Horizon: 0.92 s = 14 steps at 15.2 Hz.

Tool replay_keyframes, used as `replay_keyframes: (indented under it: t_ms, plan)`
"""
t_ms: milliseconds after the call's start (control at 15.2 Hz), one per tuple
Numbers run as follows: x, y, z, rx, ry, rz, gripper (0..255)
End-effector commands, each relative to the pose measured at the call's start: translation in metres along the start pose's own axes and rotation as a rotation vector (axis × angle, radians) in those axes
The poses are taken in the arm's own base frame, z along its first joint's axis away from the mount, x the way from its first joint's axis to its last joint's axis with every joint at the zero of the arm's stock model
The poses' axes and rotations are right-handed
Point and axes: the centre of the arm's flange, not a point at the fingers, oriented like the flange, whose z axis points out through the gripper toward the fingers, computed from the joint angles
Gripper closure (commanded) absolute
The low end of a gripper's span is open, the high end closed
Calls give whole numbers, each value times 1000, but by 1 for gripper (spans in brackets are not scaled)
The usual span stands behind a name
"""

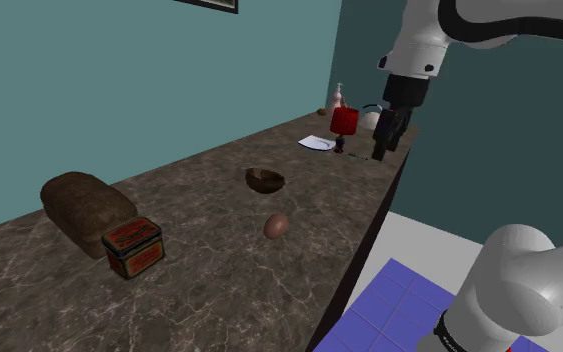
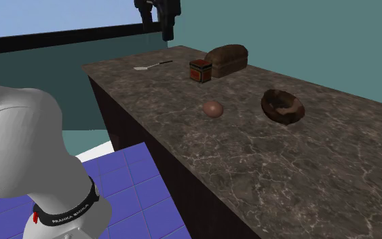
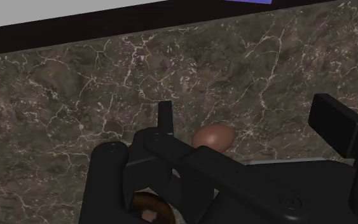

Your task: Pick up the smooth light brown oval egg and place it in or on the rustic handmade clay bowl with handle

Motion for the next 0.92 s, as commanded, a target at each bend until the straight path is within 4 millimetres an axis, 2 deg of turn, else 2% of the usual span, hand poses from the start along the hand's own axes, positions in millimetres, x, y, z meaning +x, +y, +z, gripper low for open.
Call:
replay_keyframes:
  t_ms: [0,858]
  plan:
    - [0,0,0,0,0,0,0]
    - [94,-14,134,114,45,465,0]
